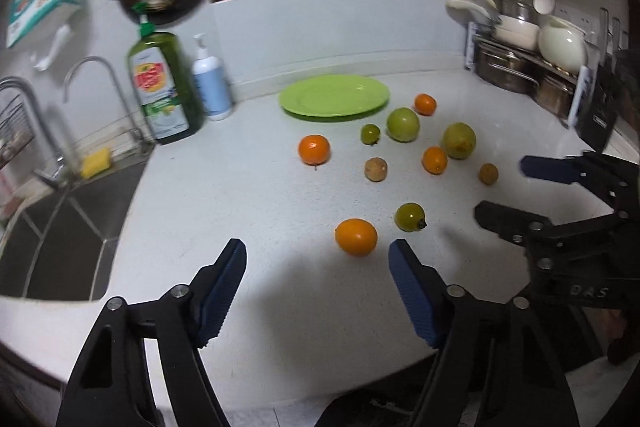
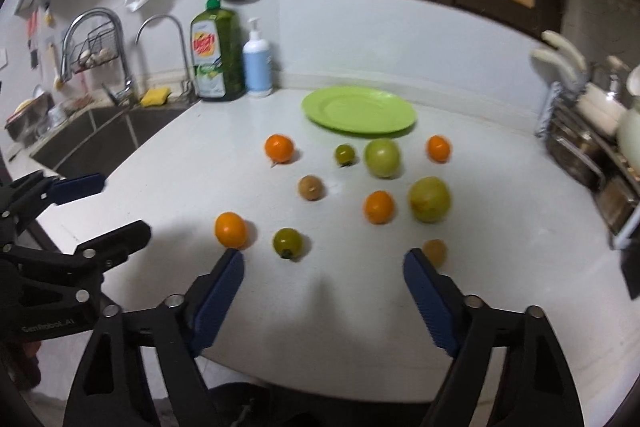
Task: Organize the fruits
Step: 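Grasp the small green lime with the right tool while the left tool grasps an orange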
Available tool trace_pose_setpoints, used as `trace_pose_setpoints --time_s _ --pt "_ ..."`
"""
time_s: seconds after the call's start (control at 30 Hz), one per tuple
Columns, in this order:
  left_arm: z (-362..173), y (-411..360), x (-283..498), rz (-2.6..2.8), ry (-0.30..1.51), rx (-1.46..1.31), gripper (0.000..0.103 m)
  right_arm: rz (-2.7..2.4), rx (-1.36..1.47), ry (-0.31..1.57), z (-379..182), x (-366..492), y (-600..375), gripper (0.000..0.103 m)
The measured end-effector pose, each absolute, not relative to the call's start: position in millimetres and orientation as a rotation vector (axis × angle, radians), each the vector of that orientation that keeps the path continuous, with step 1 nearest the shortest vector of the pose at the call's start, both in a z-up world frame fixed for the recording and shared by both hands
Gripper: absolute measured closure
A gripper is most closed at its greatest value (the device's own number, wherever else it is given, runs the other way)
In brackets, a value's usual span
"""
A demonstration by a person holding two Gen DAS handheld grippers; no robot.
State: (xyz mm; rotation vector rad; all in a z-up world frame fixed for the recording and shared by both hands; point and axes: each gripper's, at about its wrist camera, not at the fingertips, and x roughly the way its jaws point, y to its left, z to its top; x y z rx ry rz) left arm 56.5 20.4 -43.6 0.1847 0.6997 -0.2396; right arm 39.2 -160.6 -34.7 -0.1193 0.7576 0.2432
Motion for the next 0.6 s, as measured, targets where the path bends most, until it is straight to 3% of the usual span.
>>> trace_pose_setpoints --time_s 0.6 --pt "-93 10 128 -0.539 0.864 0.201 0.042 0.315 -0.054 0.966 -88 105 -132 0.056"
